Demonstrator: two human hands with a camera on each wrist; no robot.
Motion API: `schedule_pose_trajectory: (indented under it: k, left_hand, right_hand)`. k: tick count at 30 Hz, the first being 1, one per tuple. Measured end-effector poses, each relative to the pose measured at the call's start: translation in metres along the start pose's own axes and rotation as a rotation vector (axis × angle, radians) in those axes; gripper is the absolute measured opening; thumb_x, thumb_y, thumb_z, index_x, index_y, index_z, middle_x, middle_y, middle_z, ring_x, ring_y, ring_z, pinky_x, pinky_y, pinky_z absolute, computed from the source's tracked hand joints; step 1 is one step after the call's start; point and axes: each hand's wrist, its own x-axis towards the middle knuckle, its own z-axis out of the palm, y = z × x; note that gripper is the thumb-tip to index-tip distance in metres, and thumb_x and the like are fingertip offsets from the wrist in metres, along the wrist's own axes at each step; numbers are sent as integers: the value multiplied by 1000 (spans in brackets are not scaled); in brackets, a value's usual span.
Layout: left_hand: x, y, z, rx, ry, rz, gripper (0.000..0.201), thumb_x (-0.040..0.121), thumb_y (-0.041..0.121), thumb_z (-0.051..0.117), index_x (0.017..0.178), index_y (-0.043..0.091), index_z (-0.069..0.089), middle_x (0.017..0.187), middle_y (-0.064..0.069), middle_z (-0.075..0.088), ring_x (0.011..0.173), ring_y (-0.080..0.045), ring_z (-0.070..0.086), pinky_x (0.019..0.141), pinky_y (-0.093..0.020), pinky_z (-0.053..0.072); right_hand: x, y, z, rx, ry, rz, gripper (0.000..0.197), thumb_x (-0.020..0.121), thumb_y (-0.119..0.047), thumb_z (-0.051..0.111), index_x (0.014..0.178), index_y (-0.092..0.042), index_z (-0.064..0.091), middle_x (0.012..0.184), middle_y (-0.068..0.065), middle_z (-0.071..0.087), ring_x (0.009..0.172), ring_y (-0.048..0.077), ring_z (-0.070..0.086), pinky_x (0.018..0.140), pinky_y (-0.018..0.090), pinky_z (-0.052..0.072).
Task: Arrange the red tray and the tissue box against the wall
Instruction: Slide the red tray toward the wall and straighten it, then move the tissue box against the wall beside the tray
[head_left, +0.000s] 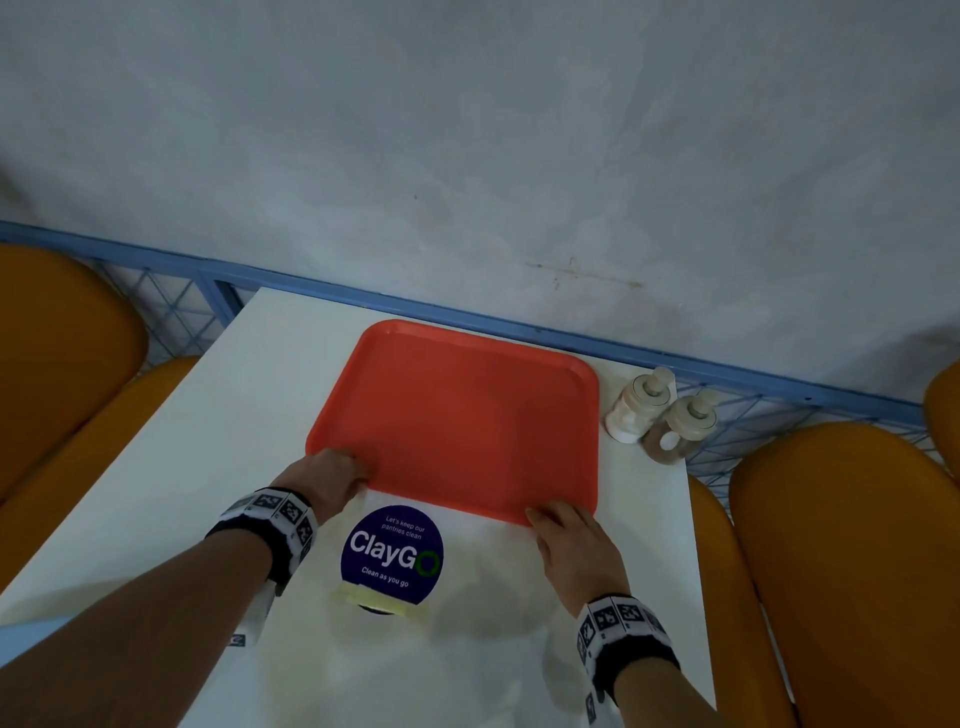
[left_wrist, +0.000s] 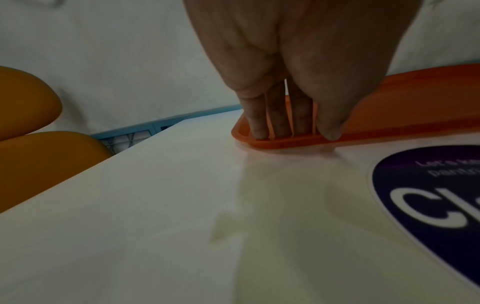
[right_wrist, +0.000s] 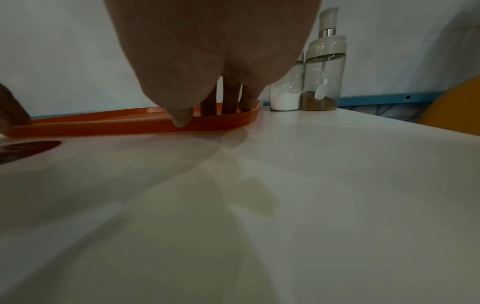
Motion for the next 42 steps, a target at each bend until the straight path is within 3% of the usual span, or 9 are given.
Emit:
schedule_pose_trajectory:
  k: [6,15,21,25,30,33,37,42]
  left_hand:
    - [17,1,-3,-12,2,7,24,96,25,47,109,28,67,107,1,70,93,-22,68,87,-40,57]
    - [24,-1,-13,21,-20,42,25,95,29,48,111,19,64,107,-5,70,92,-26,67,85,-44,58]
    - [-8,-23,-30,-46,40,87,38,95,36,50,131,25,55,135,-2,57,114,-26,61,97,-41,52]
    - [-58,-65,-47,-147,54,137,41,95,37,50,135,29,49,135,-6,55,115,-27,58,99,-41,48]
    - [-143,-141,-57,-212,77,124,43,95,43,52,135,31,49,142,-11,50,129,-28,48,109,-47,39]
    - [-197,-190,-45,-277,120,96,47,93,50,52,136,29,49,132,-8,55,109,-25,58,101,-44,46]
    - [-257,-250,-4,-354,82,28,91,67,89,42,142,39,32,147,-4,44,131,-27,45,108,-50,40]
    - [-305,-283,51,-437,-19,1,131,49,86,67,150,36,-1,161,-1,19,142,-29,29,113,-56,34]
  right_hand:
    - [16,7,-4,1,-86,72,35,95,-25,50,129,-30,54,137,-4,53,125,26,46,96,45,49]
    - [22,1,-10,10,-126,125,38,98,-28,44,136,-28,48,145,-4,44,132,21,38,106,40,39]
    - [-1,-26,-22,56,-65,168,46,96,-36,49,139,-23,44,141,-1,48,131,20,37,106,38,38]
    - [-36,-86,-33,136,-12,182,42,96,-32,52,136,-23,50,143,1,46,133,19,35,106,36,36]
    - [-78,-199,-21,250,125,76,37,91,-22,62,127,-17,57,134,6,56,122,25,47,97,31,37]
    - [-98,-280,-4,346,157,53,37,91,-23,63,127,-19,57,133,3,56,122,23,48,96,34,42]
    - [-125,-369,28,428,95,-8,45,91,-33,61,134,-27,50,143,-4,46,131,15,38,102,32,36]
    - [-144,-429,67,668,-78,146,96,75,-59,70,149,-36,13,157,-12,19,140,8,23,111,39,31]
